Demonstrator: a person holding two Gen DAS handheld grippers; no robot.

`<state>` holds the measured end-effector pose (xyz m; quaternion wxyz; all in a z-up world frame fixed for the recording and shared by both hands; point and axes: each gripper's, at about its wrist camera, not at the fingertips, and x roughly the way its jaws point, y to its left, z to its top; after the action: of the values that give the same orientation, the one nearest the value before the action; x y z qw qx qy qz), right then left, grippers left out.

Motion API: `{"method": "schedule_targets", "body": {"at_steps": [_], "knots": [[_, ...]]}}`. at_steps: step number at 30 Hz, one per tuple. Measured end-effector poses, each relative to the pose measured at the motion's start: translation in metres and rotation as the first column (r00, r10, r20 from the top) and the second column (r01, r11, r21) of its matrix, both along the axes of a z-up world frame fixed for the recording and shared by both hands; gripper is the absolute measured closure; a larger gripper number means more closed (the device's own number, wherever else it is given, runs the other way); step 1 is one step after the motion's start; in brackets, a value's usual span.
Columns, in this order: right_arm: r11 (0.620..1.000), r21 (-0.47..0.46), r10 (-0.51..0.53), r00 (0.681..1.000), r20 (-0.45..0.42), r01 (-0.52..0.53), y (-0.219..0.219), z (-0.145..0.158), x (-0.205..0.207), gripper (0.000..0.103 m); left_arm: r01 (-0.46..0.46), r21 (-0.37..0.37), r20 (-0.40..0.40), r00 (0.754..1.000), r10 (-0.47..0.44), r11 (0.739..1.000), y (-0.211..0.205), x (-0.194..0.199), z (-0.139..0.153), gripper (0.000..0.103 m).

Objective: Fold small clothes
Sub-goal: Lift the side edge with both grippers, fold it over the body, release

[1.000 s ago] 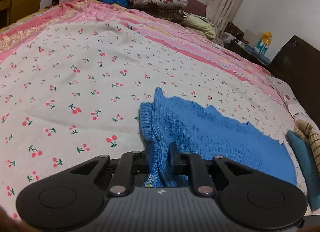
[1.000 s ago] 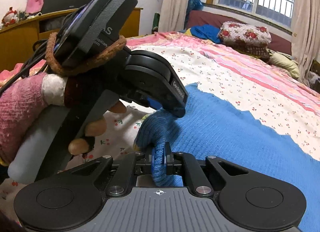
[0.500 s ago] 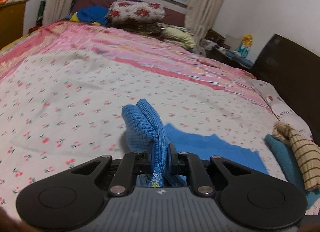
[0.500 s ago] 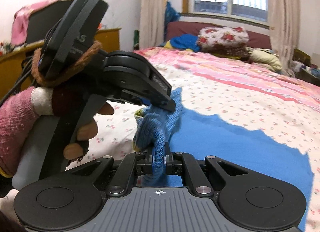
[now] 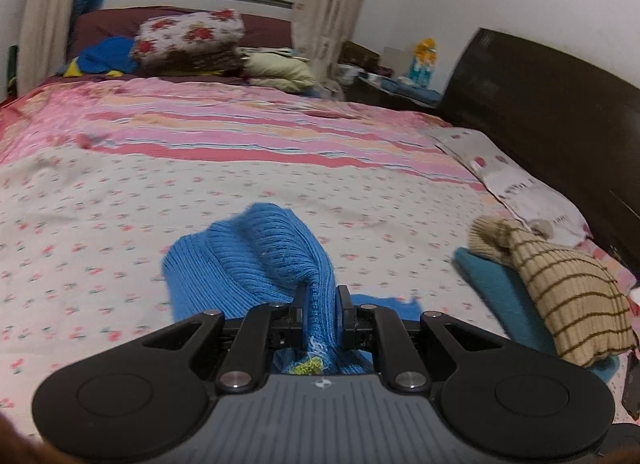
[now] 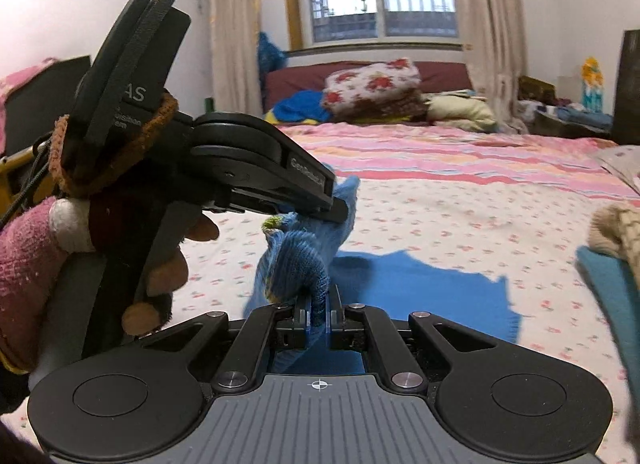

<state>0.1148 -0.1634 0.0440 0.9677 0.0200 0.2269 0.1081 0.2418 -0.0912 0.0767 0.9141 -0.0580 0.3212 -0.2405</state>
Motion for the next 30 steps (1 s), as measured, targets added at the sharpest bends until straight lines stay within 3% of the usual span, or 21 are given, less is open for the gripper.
{"method": "schedule_targets", "body": {"at_steps": [6, 14, 30], "knots": [[0.999, 0.013, -0.053, 0.998, -0.024, 0.053, -0.037, -0.001, 0.0, 0.099, 0.059, 0.024, -0.02, 0.998, -0.058, 0.998, -0.046, 0.001, -0.006, 0.085], [0.994, 0.027, -0.102, 0.988, -0.118, 0.106, -0.071, -0.028, -0.003, 0.099, 0.101, 0.057, -0.094, 0.991, -0.096, 0.993, -0.08, 0.005, -0.033, 0.085], [0.991, 0.092, -0.08, 0.981, -0.179, 0.097, -0.085, -0.036, -0.017, 0.099, 0.17, 0.091, -0.109, 0.981, -0.16, 0.981, -0.109, -0.009, -0.044, 0.085]]}}
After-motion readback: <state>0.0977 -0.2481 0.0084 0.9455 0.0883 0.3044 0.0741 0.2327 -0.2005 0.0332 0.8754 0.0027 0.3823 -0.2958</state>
